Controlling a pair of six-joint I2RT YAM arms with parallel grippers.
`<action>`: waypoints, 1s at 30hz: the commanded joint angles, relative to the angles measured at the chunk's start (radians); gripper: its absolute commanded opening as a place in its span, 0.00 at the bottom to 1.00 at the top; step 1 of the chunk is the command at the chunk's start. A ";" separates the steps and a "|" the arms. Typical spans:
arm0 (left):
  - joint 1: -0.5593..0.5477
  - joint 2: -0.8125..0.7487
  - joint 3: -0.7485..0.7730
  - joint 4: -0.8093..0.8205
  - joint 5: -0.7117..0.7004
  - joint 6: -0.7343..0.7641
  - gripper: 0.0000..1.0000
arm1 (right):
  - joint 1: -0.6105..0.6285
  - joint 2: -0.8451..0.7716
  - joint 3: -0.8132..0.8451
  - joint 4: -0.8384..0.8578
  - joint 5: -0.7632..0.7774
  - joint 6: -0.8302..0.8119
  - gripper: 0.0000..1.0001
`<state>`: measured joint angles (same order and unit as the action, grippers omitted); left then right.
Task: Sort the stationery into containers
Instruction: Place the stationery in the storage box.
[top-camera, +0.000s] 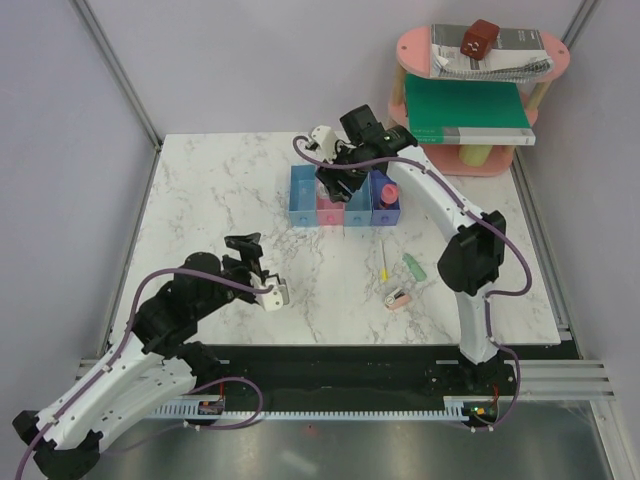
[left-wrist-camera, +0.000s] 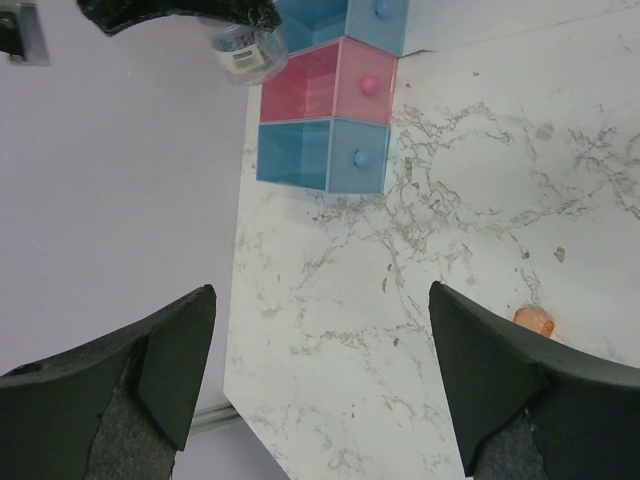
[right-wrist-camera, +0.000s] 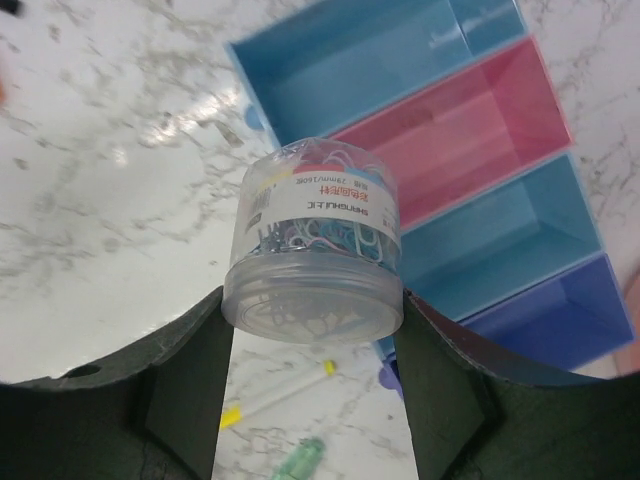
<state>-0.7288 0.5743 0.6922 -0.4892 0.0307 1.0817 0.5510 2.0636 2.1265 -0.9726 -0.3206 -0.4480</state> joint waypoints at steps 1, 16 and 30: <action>-0.003 -0.027 -0.013 -0.060 -0.028 -0.049 0.93 | -0.025 0.075 0.105 -0.138 0.201 -0.135 0.55; -0.003 -0.051 -0.045 -0.069 -0.025 -0.049 0.93 | -0.086 0.145 0.158 -0.112 0.391 -0.241 0.56; -0.003 -0.077 -0.080 -0.071 -0.026 -0.048 0.93 | -0.083 0.220 0.191 -0.008 0.413 -0.242 0.55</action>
<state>-0.7288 0.5072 0.6296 -0.5598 0.0219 1.0630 0.4629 2.2822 2.2620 -1.0428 0.0662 -0.6804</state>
